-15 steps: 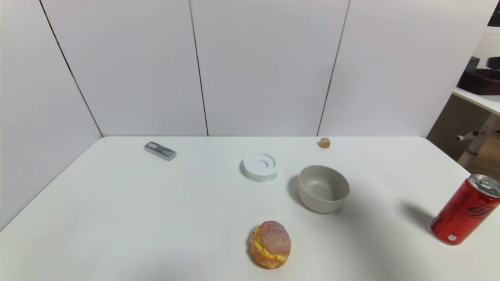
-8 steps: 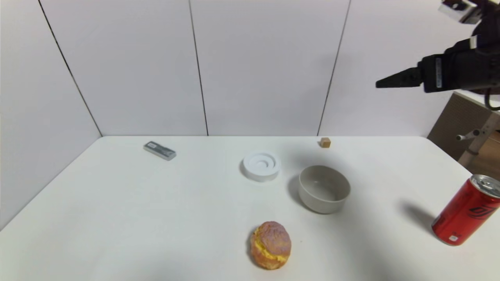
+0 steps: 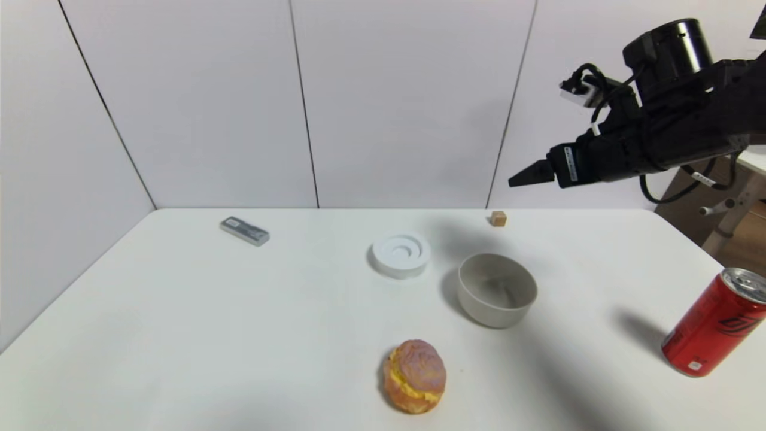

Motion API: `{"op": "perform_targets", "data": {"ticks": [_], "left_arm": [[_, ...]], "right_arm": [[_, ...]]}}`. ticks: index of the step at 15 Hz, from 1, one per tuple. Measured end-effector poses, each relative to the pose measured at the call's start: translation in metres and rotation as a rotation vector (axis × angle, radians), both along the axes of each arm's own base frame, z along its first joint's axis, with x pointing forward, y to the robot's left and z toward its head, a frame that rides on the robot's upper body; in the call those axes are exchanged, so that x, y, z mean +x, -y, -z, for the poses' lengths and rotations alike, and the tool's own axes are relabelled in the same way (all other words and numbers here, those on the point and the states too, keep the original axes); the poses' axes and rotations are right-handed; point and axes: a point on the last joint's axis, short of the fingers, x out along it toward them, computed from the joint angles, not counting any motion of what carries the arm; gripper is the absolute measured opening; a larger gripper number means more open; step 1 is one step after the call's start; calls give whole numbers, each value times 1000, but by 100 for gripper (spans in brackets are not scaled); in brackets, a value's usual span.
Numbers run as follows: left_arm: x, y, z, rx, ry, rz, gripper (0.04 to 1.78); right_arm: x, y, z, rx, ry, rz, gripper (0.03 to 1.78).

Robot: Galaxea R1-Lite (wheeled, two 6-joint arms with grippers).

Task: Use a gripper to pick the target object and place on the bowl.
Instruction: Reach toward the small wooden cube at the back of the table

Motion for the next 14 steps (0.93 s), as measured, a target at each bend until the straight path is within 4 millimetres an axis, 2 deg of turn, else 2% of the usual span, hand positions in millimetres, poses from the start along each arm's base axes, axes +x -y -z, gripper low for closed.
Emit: {"op": "perform_targets", "data": {"ticks": [7,14], "left_arm": [[0,0,0,0,0,0,169],[0,0,0,0,0,0,169]], "right_arm": [[56,3,25,-20,-15,42,171],[96,-10,71,-114,-77,122,171]]}}
